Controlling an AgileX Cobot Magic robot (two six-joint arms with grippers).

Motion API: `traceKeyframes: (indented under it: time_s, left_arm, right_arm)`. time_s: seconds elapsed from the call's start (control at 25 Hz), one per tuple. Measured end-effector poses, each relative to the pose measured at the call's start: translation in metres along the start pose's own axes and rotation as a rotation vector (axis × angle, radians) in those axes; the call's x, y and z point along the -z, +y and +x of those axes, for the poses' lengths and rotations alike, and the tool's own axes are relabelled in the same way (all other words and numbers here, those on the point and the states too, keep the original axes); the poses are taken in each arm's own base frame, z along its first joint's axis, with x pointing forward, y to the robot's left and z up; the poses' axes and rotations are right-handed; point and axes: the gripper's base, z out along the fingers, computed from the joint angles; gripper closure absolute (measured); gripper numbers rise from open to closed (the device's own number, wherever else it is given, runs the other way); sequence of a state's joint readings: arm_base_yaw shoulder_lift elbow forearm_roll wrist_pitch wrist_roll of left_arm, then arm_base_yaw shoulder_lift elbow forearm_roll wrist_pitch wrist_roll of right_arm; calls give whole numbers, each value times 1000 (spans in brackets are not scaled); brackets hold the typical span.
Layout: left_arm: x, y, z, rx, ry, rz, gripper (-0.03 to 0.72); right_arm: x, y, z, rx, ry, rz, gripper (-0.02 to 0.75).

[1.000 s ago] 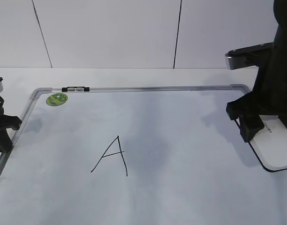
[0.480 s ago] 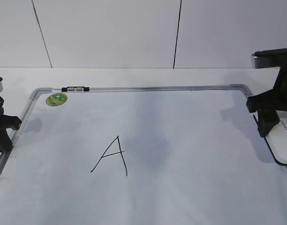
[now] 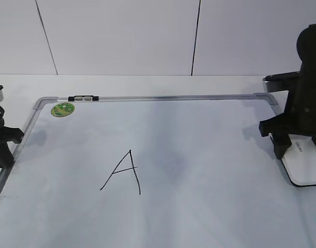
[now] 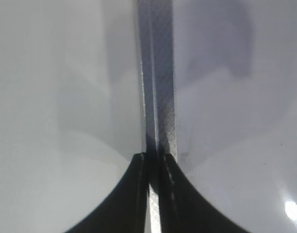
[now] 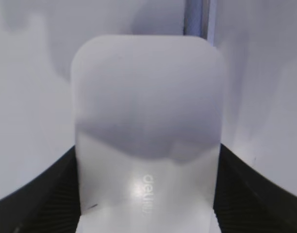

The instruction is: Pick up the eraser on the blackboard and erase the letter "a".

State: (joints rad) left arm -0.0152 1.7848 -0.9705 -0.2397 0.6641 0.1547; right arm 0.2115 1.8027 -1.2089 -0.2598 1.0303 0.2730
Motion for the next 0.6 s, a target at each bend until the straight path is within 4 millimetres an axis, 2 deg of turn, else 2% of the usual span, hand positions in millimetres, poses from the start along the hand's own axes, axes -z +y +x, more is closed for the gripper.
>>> traceKeyframes:
  time_s: [0.2, 0.44, 0.6]
  left_arm:
    - [0, 0, 0, 0, 0, 0, 672]
    - [0, 0, 0, 0, 0, 0, 672]
    - [0, 0, 0, 0, 0, 0, 672]
  right_arm:
    - [-3, 1, -3, 2, -23, 2, 186]
    - [-18, 5, -5, 10, 16, 6, 186]
    - [-19, 5, -6, 12, 17, 8, 186]
